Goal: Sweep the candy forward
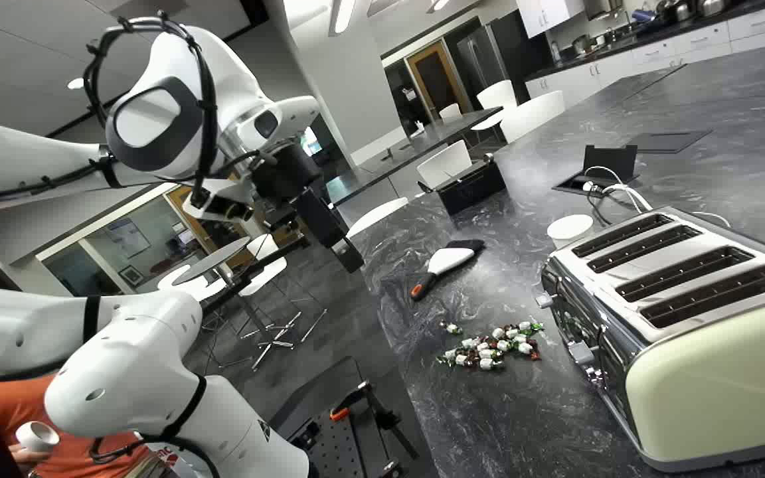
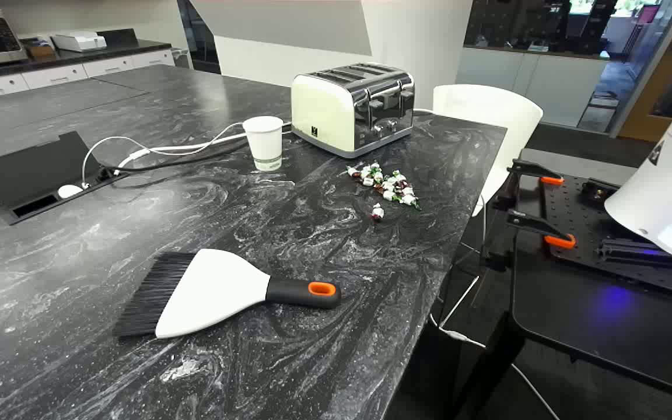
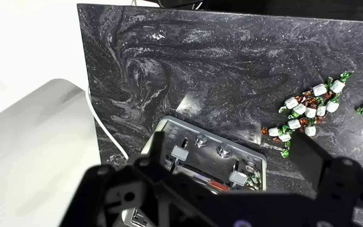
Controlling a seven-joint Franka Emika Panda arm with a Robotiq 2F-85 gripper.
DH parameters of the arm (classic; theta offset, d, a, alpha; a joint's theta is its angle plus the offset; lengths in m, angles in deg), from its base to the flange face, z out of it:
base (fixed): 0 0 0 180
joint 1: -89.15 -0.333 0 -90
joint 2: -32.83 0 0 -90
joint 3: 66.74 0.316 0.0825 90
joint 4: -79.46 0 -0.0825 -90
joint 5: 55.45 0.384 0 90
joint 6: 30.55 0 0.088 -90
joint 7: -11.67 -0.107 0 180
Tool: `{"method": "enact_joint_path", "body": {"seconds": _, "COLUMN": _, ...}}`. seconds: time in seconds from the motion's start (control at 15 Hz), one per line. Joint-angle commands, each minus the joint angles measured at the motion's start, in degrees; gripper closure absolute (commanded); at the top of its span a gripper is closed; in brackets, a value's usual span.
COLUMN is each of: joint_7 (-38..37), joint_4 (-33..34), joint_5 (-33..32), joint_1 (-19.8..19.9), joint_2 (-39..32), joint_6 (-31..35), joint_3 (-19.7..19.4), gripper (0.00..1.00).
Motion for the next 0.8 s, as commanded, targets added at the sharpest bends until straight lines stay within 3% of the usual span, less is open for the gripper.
{"method": "enact_joint_path", "body": {"seconds": 0.0, "joint_7": -0.3, "joint_4": 0.2, "joint_5": -0.3, "joint_1": -0.5, "joint_2": 0.0, "joint_6": -0.3, "joint_3": -0.4, "gripper": 0.00}}
{"method": "enact_joint_path", "body": {"seconds": 0.33, "joint_7": -0.5, "joint_4": -0.4, "joint_5": -0.3, "joint_1": -1.1, "joint_2": 0.1, "joint_6": 0.5, "joint_3": 0.3, "gripper": 0.00}}
{"method": "enact_joint_path", "body": {"seconds": 0.6, "joint_7": 0.3, "joint_4": -3.0, "joint_5": 7.2, "joint_1": -10.4, "joint_2": -0.2, "joint_6": 1.8, "joint_3": 2.7, "gripper": 0.00}}
{"method": "enact_joint_path", "body": {"seconds": 0.73, "joint_7": -0.7, "joint_4": -1.6, "joint_5": 12.8, "joint_1": -16.3, "joint_2": -4.3, "joint_6": 3.8, "joint_3": 5.1, "gripper": 0.00}}
